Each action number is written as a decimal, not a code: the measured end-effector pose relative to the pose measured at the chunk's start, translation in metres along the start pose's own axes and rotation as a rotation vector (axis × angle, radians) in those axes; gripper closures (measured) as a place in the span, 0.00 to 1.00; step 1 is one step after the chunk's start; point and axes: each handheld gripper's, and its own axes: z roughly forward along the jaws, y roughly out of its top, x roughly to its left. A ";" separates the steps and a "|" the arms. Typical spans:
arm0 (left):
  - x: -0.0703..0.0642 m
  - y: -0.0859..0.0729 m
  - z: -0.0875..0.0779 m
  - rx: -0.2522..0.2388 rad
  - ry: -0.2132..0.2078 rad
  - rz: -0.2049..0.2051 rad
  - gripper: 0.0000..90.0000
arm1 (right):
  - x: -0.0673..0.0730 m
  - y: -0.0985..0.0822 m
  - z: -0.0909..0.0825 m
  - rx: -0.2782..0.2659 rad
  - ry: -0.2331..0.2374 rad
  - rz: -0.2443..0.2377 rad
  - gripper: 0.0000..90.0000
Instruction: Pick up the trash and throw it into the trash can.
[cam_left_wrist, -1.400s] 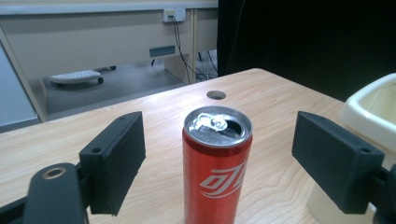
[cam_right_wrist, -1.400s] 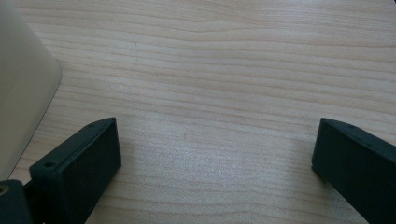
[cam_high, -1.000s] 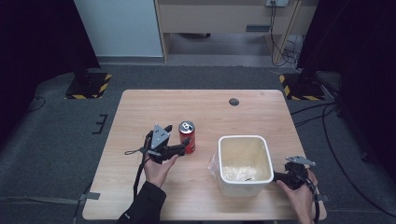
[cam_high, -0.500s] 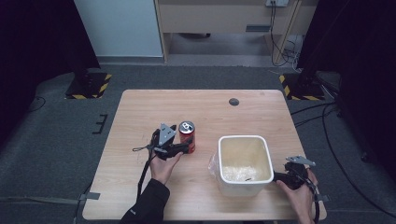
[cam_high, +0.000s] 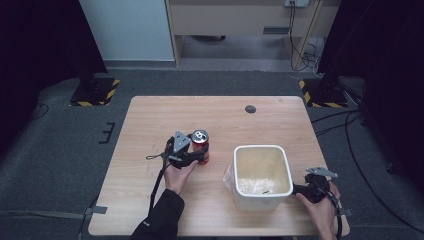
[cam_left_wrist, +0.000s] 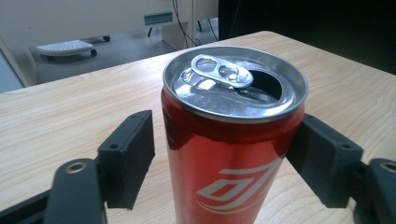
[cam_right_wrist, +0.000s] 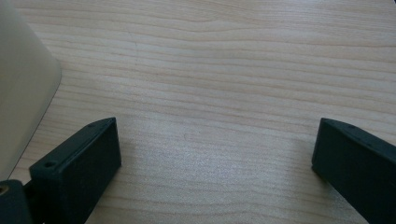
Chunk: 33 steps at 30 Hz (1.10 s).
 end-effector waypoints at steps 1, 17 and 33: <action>0.000 0.000 0.000 -0.002 -0.003 0.000 0.30 | 0.000 0.000 0.000 0.000 0.000 0.000 0.02; -0.003 0.006 -0.012 -0.036 -0.019 0.024 0.37 | 0.000 0.000 0.000 0.000 0.000 0.000 0.02; -0.008 0.022 -0.064 -0.134 -0.092 0.023 0.37 | 0.000 0.000 0.000 0.000 0.000 0.000 0.02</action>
